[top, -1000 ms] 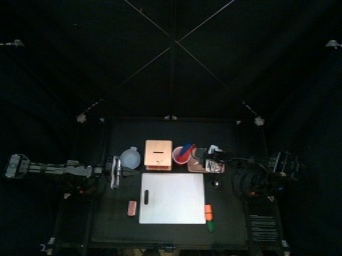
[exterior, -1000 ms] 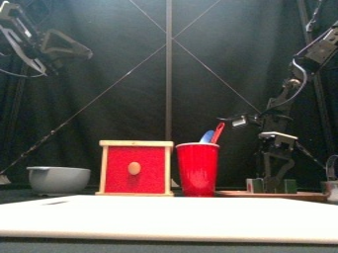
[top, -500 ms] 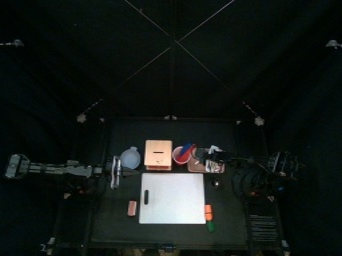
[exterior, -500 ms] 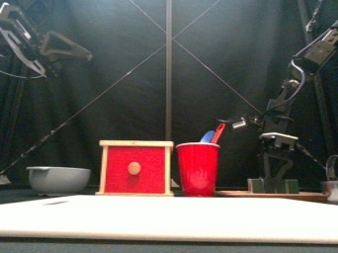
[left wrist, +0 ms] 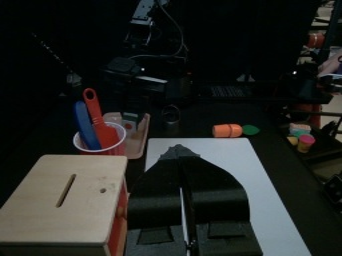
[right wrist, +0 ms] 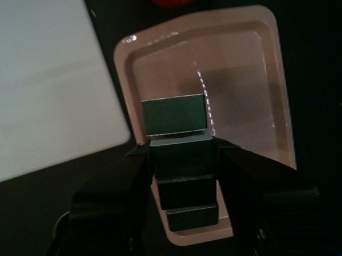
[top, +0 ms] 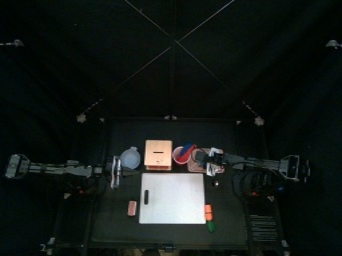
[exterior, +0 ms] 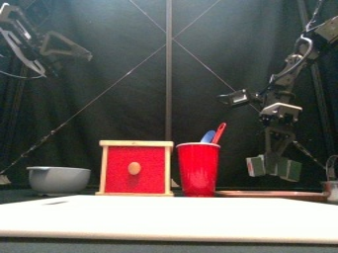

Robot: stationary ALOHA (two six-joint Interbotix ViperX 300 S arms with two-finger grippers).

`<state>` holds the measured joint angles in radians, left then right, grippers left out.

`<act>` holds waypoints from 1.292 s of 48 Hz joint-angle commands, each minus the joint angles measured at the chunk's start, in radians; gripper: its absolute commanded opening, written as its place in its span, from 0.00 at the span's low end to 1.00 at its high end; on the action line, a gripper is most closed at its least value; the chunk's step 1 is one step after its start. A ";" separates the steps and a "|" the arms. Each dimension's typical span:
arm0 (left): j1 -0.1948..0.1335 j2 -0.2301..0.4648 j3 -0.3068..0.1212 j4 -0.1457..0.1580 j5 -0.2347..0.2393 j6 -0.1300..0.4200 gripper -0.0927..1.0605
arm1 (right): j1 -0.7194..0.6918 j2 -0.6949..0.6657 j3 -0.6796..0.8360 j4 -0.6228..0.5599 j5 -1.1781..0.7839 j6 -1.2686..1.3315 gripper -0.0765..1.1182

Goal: Place sushi on board then cut the sushi with the knife then place the pieces on the plate
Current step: Place the sushi on the board

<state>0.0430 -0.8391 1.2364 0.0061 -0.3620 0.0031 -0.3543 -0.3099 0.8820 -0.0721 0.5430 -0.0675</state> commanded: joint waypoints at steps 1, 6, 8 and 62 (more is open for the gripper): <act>0.003 0.003 -0.017 0.000 -0.011 0.000 0.06 | 0.032 -0.051 -0.040 0.029 0.000 0.002 0.60; 0.003 0.003 -0.017 0.000 -0.009 0.000 0.06 | 0.071 -0.066 -0.064 0.060 0.006 0.009 0.60; 0.003 0.003 -0.018 0.000 -0.009 0.000 0.06 | 0.081 -0.067 -0.075 0.078 0.006 0.012 0.60; 0.003 0.003 -0.011 0.000 -0.009 0.000 0.06 | 0.380 0.201 -0.357 0.160 0.006 -0.003 0.60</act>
<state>0.0430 -0.8391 1.2379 0.0061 -0.3620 0.0031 0.0215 -0.1058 0.5737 0.1212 0.5384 -0.0690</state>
